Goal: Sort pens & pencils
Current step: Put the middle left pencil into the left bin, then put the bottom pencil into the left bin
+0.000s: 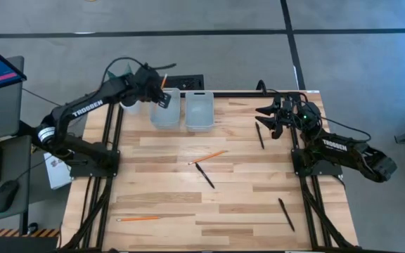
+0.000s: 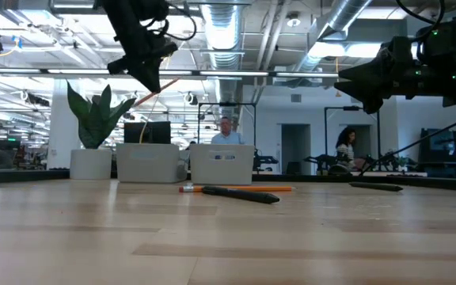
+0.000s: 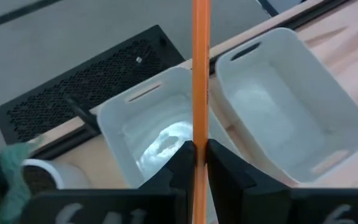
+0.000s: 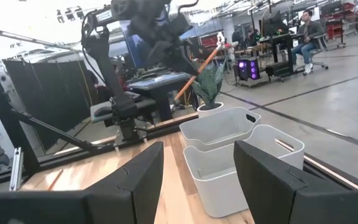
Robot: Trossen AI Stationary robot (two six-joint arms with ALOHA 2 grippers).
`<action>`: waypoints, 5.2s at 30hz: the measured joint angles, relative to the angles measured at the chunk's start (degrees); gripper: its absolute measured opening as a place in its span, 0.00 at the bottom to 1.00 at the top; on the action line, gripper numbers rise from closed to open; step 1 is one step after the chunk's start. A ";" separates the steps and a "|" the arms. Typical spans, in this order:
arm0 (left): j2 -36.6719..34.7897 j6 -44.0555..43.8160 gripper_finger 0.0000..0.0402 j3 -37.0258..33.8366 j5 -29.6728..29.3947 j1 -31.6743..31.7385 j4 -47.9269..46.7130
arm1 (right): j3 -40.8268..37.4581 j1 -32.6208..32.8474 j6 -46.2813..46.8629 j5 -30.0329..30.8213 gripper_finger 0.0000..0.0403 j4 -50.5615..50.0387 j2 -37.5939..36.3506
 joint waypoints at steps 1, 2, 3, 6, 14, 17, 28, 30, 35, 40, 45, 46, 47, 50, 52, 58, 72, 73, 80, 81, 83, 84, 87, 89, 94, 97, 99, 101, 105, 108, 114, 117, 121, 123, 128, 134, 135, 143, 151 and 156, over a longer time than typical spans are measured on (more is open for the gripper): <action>0.31 0.72 0.06 0.02 0.79 0.88 0.16 | 0.00 0.00 0.00 0.19 0.54 0.00 0.00; 0.68 1.45 0.06 0.01 1.69 1.83 0.21 | 0.00 0.01 0.01 0.56 0.54 0.01 0.00; 1.09 2.12 0.06 0.01 2.44 2.68 0.23 | 0.00 0.00 0.04 1.24 0.54 0.01 0.00; 3.68 4.13 0.06 0.11 5.02 4.39 1.10 | 0.00 0.00 0.11 3.25 0.54 0.03 0.00; 13.18 6.65 0.06 0.04 7.15 6.10 2.75 | 0.00 0.02 2.79 4.53 0.54 0.31 0.00; 16.48 7.27 0.06 0.04 9.42 6.15 4.44 | 0.00 0.02 3.07 4.47 0.54 0.24 0.00; 22.24 6.78 0.06 0.02 9.97 6.00 1.94 | 0.00 0.01 4.61 4.47 0.54 0.13 -0.01; 22.24 7.39 0.06 0.02 9.97 5.95 1.73 | 0.00 0.02 4.61 4.46 0.54 0.11 -0.02; 22.24 7.69 0.06 0.02 10.41 5.97 1.57 | 0.00 0.01 4.59 4.46 0.54 0.11 -0.01; 22.24 7.27 0.06 0.02 10.41 5.97 1.69 | 0.00 0.00 4.57 4.44 0.54 -0.02 0.00; 22.24 7.38 0.06 0.02 10.04 5.97 1.67 | 0.00 0.01 4.55 4.44 0.54 -0.02 -0.01; 22.24 7.28 0.06 0.02 9.70 5.97 1.61 | 0.00 0.00 4.55 4.44 0.54 -0.02 -0.01; 22.24 7.23 0.06 0.02 9.34 5.97 1.59 | 0.00 0.00 4.55 4.44 0.54 -0.02 -0.01; 22.24 7.20 0.06 0.02 8.31 5.97 1.56 | 0.00 0.00 4.55 4.44 0.54 -0.01 -0.01; 22.24 7.18 0.06 0.02 8.25 5.97 1.54 | 0.00 0.00 4.55 4.44 0.54 -0.02 0.00; 22.24 7.16 0.06 0.02 8.06 5.97 1.08 | 0.00 0.01 4.53 4.42 0.54 -0.02 0.00; 22.24 6.14 0.06 0.02 6.87 6.02 -0.25 | 0.00 0.00 4.52 4.39 0.54 -0.02 0.00; 22.24 6.13 0.06 0.02 6.85 6.02 -0.25 | 0.00 0.01 4.52 4.39 0.54 -0.02 -0.01; 22.24 6.27 0.06 0.02 6.89 6.02 -0.19 | 0.00 0.00 4.52 4.39 0.54 -0.02 0.00; 22.24 6.31 0.06 0.02 6.91 6.04 -0.21 | 0.00 0.00 4.52 4.39 0.54 -0.02 -0.02; 22.24 6.59 0.06 0.02 6.84 6.04 -0.21 | 0.00 0.01 4.52 4.39 0.54 -0.02 -0.01; 22.24 6.60 0.06 0.02 6.76 6.04 -0.21 | 0.00 0.01 4.52 4.39 0.54 -0.02 0.00; 22.24 6.62 0.06 0.02 6.74 6.04 -0.16 | 0.00 0.00 4.52 4.39 0.54 -0.02 0.00; 22.24 6.62 0.06 0.02 6.74 6.15 -0.12 | 0.00 0.00 4.52 4.39 0.54 -0.02 -0.02; 23.09 7.05 0.06 0.02 6.60 6.26 0.64 | 0.00 0.02 4.51 4.39 0.54 -0.02 0.00; 24.09 6.95 0.06 -0.02 6.95 6.07 0.36 | 0.00 0.02 4.50 4.39 0.54 -0.02 -0.02; 24.14 6.49 0.06 -0.02 7.15 6.08 0.45 | 0.00 0.00 4.50 4.36 0.54 -0.02 -0.02; 24.10 6.35 0.06 -0.02 6.89 6.08 1.45 | 0.00 0.02 4.51 4.34 0.54 -0.02 -0.02; 24.10 6.31 0.06 -0.02 7.83 6.81 1.42 | 0.00 0.02 4.55 4.33 0.54 -0.02 -0.02; 24.10 6.22 0.06 -0.02 8.27 7.02 1.43 | 0.00 0.02 4.55 4.35 0.54 -0.02 -0.02; 24.10 6.20 0.06 -0.02 8.44 6.89 1.69 | 0.00 0.02 4.55 4.35 0.54 -0.04 0.00; 24.10 5.97 0.06 -0.02 8.42 6.87 1.94 | 0.00 0.02 4.55 4.35 0.54 -0.04 -0.02; 24.10 5.52 0.06 -0.02 8.42 6.83 1.91 | 0.00 0.02 4.55 4.35 0.54 -0.04 -0.02; 24.10 5.50 0.06 -0.02 8.42 6.85 1.94 | 0.00 0.02 4.55 4.35 0.54 -0.04 -0.02; 24.10 5.52 0.08 -0.02 8.40 6.85 1.94 | 0.00 0.02 4.55 4.35 0.54 -0.04 -0.02; 24.10 5.52 0.15 -0.02 8.38 6.85 1.94 | 0.00 0.02 4.55 4.35 0.54 -0.05 -0.02; 24.10 5.52 0.16 -0.02 8.38 6.85 1.94 | 0.00 0.02 4.55 4.35 0.54 -0.05 -0.02; 24.10 5.55 0.23 -0.02 8.35 6.85 1.94 | 0.00 0.02 4.55 4.35 0.54 -0.07 -0.01; 24.10 5.54 0.23 -0.02 8.33 6.85 1.96 | 0.00 0.02 4.55 4.35 0.54 -0.07 -0.02; 23.58 4.67 0.23 -0.02 8.24 6.85 1.98 | 0.00 0.02 4.55 4.35 0.54 -0.07 -0.02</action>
